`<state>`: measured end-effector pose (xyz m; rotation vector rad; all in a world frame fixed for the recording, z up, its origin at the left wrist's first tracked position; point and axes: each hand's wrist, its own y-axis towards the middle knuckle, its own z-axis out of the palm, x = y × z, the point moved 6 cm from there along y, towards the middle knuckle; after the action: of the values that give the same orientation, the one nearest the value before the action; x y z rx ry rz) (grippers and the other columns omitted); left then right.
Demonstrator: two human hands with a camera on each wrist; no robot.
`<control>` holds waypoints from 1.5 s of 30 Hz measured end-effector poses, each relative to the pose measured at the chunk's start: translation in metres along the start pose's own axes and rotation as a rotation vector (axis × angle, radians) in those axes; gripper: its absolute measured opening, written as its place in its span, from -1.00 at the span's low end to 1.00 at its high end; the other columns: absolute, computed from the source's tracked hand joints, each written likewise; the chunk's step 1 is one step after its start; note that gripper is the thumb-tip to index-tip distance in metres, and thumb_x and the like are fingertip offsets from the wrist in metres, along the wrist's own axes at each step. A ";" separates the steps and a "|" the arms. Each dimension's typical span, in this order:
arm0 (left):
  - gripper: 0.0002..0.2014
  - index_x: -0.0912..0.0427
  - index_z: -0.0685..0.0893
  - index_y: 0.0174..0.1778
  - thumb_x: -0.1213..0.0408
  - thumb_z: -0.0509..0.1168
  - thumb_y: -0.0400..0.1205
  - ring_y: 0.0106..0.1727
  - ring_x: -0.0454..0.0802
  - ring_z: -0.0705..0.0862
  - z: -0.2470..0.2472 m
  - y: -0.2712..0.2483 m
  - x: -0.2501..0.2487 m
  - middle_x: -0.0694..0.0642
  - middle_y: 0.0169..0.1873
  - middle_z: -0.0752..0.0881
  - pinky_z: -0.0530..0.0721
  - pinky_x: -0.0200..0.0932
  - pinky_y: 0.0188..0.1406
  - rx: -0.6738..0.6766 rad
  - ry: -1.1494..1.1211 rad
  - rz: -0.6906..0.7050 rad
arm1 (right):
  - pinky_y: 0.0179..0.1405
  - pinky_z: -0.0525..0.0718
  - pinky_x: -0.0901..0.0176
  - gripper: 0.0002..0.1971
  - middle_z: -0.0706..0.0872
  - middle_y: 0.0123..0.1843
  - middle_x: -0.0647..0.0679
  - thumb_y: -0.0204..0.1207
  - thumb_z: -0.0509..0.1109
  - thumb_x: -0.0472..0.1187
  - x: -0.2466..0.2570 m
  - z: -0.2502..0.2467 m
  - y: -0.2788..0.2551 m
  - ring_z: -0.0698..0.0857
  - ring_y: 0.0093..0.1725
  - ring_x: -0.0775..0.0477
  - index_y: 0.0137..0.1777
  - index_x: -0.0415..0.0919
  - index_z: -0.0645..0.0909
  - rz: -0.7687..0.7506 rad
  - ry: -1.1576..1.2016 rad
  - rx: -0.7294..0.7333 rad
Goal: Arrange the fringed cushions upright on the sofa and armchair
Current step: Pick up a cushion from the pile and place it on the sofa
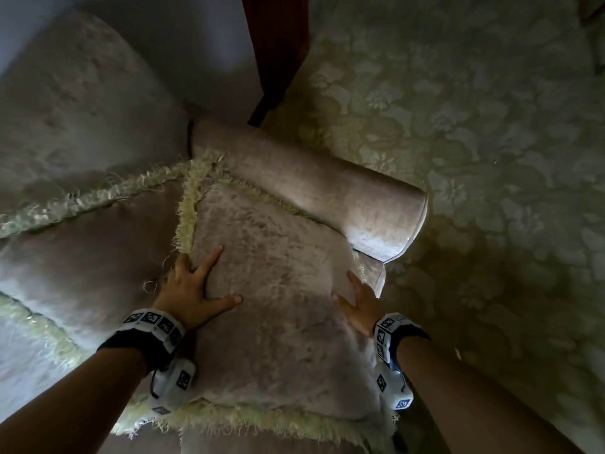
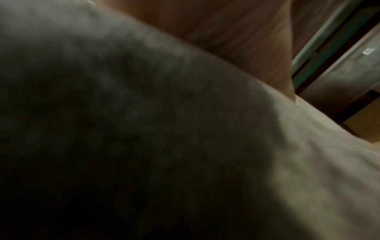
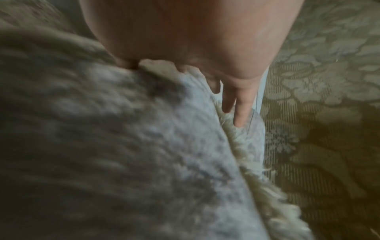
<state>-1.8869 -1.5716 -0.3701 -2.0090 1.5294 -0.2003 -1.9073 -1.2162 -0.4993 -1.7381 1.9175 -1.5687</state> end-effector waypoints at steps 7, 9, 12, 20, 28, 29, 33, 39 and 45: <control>0.11 -0.54 -0.23 0.55 -0.67 0.18 0.13 0.50 0.45 0.24 0.025 0.020 0.009 0.33 0.54 0.13 0.36 0.39 0.46 -0.084 0.026 0.028 | 0.54 0.39 -0.12 0.11 0.30 0.67 -0.07 0.16 0.33 0.64 -0.006 0.020 0.034 0.37 0.60 -0.14 0.65 0.36 -0.11 -0.036 0.293 -0.080; 0.11 -0.51 -0.20 0.57 -0.66 0.17 0.13 0.45 0.46 0.28 0.032 0.022 0.005 0.33 0.50 0.16 0.39 0.39 0.41 -0.120 0.021 0.034 | 0.51 0.43 -0.02 0.16 0.37 0.64 -0.06 0.12 0.38 0.63 -0.012 0.020 0.038 0.44 0.55 -0.10 0.66 0.35 -0.12 -0.004 0.317 -0.071; 0.12 -0.45 -0.14 0.60 -0.65 0.16 0.14 0.38 0.46 0.37 0.039 0.023 0.004 0.32 0.41 0.25 0.44 0.39 0.37 -0.150 0.004 0.054 | 0.36 0.57 -0.01 0.15 0.54 0.51 -0.18 0.05 0.35 0.68 -0.019 0.022 0.038 0.64 0.35 -0.19 0.57 0.54 -0.23 0.068 0.274 -0.021; 0.01 -0.39 -0.07 0.61 -0.51 0.26 0.29 0.11 0.28 0.64 0.040 0.005 0.010 0.22 0.28 0.33 0.65 0.11 0.18 -0.055 -0.122 0.061 | 0.36 0.55 -0.05 0.15 0.53 0.50 -0.17 -0.01 0.39 0.67 -0.011 0.011 0.013 0.61 0.37 -0.28 0.57 0.53 -0.10 0.115 0.268 -0.064; -0.13 -0.39 0.06 0.57 -0.53 0.18 0.36 0.26 0.21 0.61 0.029 -0.067 0.008 0.09 0.34 0.44 0.61 0.11 0.28 -0.080 -0.305 0.040 | 0.40 0.50 0.02 0.01 0.43 0.59 -0.05 0.15 0.46 0.55 0.007 -0.020 -0.062 0.51 0.47 -0.18 0.59 0.32 0.16 0.030 0.195 -0.111; -0.12 -0.37 0.07 0.57 -0.55 0.16 0.34 0.28 0.20 0.59 0.027 -0.078 0.006 0.09 0.36 0.44 0.60 0.11 0.30 -0.095 -0.324 0.033 | 0.37 0.51 0.04 -0.04 0.45 0.57 -0.04 0.21 0.47 0.50 0.011 -0.026 -0.072 0.52 0.46 -0.18 0.59 0.32 0.17 0.017 0.174 -0.111; -0.13 -0.30 0.12 0.58 -0.46 0.23 0.37 0.31 0.22 0.57 0.003 -0.127 0.000 0.14 0.36 0.46 0.53 0.08 0.35 -0.196 -0.387 -0.024 | 0.40 0.55 -0.07 -0.04 0.45 0.58 0.02 0.13 0.45 0.57 0.046 -0.055 -0.104 0.54 0.43 -0.13 0.54 0.41 0.17 -0.087 0.159 -0.102; -0.18 -0.23 0.19 0.55 -0.24 0.41 0.42 0.32 0.16 0.57 -0.058 -0.215 -0.008 0.11 0.39 0.43 0.51 0.00 0.33 -0.488 -0.485 -0.104 | 0.40 0.52 -0.02 0.00 0.42 0.58 -0.09 0.16 0.42 0.57 0.135 -0.100 -0.146 0.48 0.49 -0.16 0.61 0.31 0.18 -0.314 0.036 -0.137; -0.14 -0.27 0.17 0.54 -0.34 0.40 0.37 0.35 0.11 0.53 -0.099 -0.317 0.001 0.07 0.41 0.42 0.53 0.09 0.35 -0.706 -0.536 -0.210 | 0.44 0.52 -0.18 0.02 0.41 0.58 -0.03 0.03 0.44 0.63 0.222 -0.105 -0.188 0.49 0.48 -0.17 0.53 0.50 0.14 -0.535 0.002 -0.070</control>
<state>-1.6698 -1.5596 -0.1184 -2.4659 1.1153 0.8445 -1.9262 -1.2922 -0.2003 -2.4262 1.6011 -1.6561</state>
